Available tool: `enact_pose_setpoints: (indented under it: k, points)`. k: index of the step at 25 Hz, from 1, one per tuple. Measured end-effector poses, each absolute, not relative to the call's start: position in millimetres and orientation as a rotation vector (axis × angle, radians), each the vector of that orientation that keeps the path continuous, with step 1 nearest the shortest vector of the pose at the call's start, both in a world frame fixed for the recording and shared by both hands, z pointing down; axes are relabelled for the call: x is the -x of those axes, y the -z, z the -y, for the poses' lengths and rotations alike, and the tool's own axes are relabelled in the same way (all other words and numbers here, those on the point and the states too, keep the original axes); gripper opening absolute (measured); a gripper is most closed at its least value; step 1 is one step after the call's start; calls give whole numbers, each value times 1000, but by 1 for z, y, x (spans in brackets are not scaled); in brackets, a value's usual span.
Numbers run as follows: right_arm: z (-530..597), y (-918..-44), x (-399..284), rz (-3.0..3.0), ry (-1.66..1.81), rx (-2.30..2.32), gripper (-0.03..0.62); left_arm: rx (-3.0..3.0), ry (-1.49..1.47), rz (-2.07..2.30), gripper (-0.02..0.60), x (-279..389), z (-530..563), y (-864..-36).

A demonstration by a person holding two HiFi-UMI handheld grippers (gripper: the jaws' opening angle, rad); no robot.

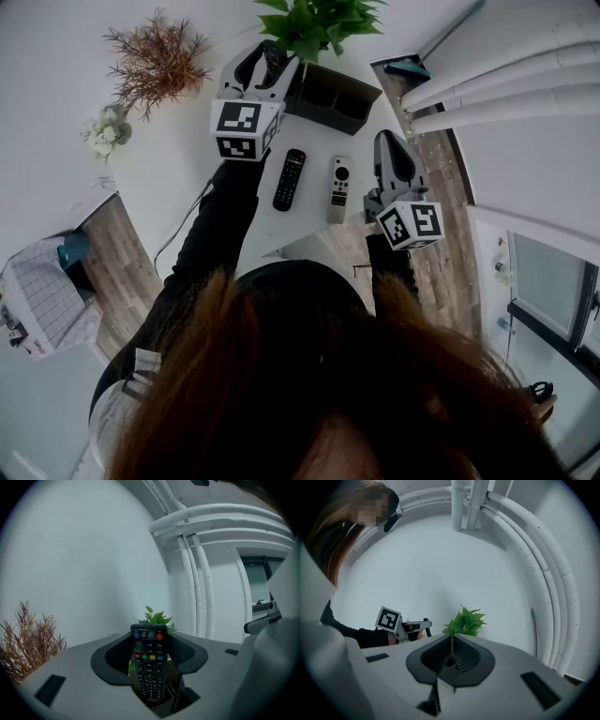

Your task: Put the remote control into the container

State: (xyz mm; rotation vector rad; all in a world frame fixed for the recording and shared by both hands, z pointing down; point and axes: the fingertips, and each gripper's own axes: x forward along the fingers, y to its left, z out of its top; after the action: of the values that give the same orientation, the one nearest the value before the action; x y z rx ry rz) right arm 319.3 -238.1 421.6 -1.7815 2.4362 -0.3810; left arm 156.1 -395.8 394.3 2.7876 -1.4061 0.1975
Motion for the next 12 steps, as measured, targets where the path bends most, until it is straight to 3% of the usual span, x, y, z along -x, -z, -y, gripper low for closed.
enact_pose_setpoints:
  k: [12]
  points:
    - [233, -434, -324, -2423, 413, 1808, 21, -2764, -243, 1411, 233, -158, 393, -440]
